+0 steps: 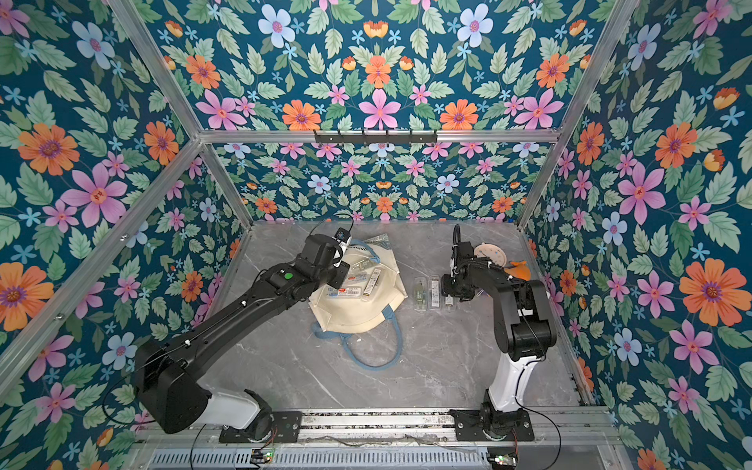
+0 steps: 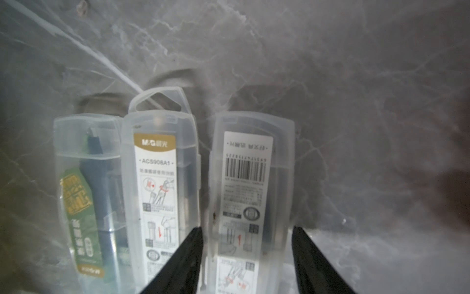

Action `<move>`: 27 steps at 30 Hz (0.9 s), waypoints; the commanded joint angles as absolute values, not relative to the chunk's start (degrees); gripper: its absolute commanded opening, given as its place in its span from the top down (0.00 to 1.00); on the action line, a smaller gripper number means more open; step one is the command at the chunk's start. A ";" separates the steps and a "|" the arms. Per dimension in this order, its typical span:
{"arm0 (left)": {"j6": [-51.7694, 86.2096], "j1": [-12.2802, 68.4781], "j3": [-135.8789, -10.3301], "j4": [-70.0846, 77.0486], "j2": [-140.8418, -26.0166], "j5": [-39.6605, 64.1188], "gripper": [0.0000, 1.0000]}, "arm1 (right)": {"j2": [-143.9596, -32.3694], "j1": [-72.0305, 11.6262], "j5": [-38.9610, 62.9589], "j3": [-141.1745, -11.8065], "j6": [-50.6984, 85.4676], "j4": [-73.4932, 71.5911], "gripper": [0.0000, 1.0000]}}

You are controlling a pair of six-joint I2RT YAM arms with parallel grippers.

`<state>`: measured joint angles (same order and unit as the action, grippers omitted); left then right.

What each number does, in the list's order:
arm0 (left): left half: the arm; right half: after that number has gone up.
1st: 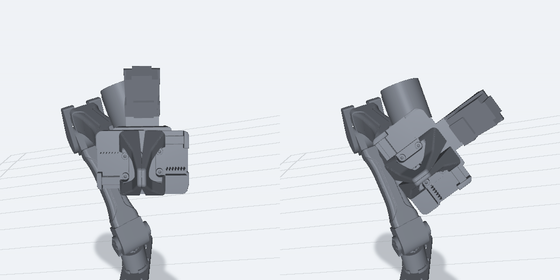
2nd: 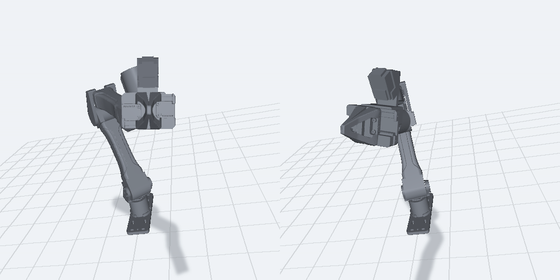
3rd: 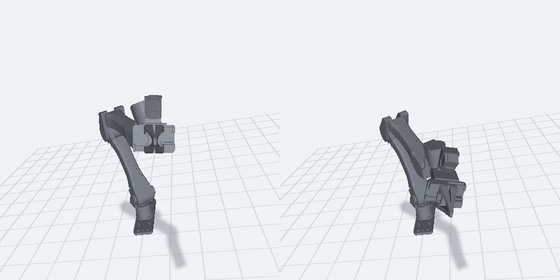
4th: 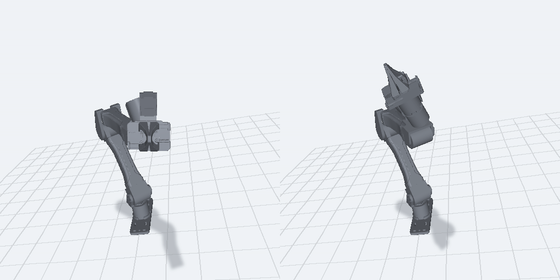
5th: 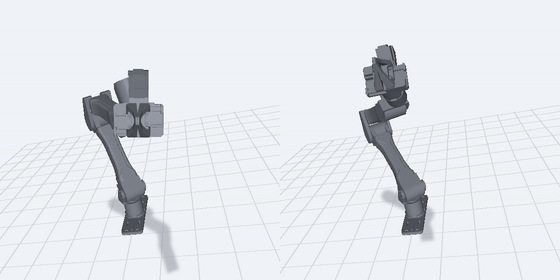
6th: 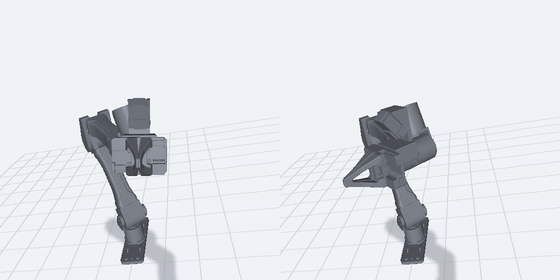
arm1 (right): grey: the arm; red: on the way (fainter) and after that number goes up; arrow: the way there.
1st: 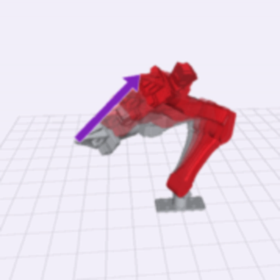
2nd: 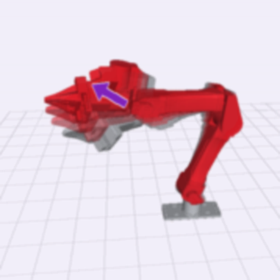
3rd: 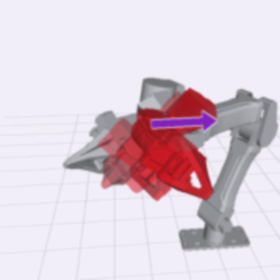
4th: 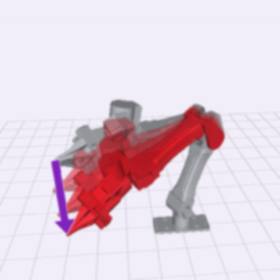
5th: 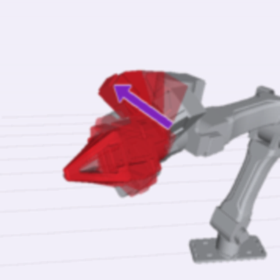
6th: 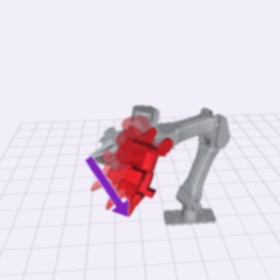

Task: Take out the compass set from the canvas bag
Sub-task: Place the compass set at the center of the board, then pick up the compass set from the canvas bag.

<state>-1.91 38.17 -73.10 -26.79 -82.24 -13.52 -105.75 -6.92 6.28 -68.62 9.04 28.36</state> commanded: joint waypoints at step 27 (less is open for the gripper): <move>-0.90 38.10 -75.41 -27.66 -82.01 -12.88 1.00 | -88.59 -56.85 -3.51 -63.38 23.40 10.98 0.50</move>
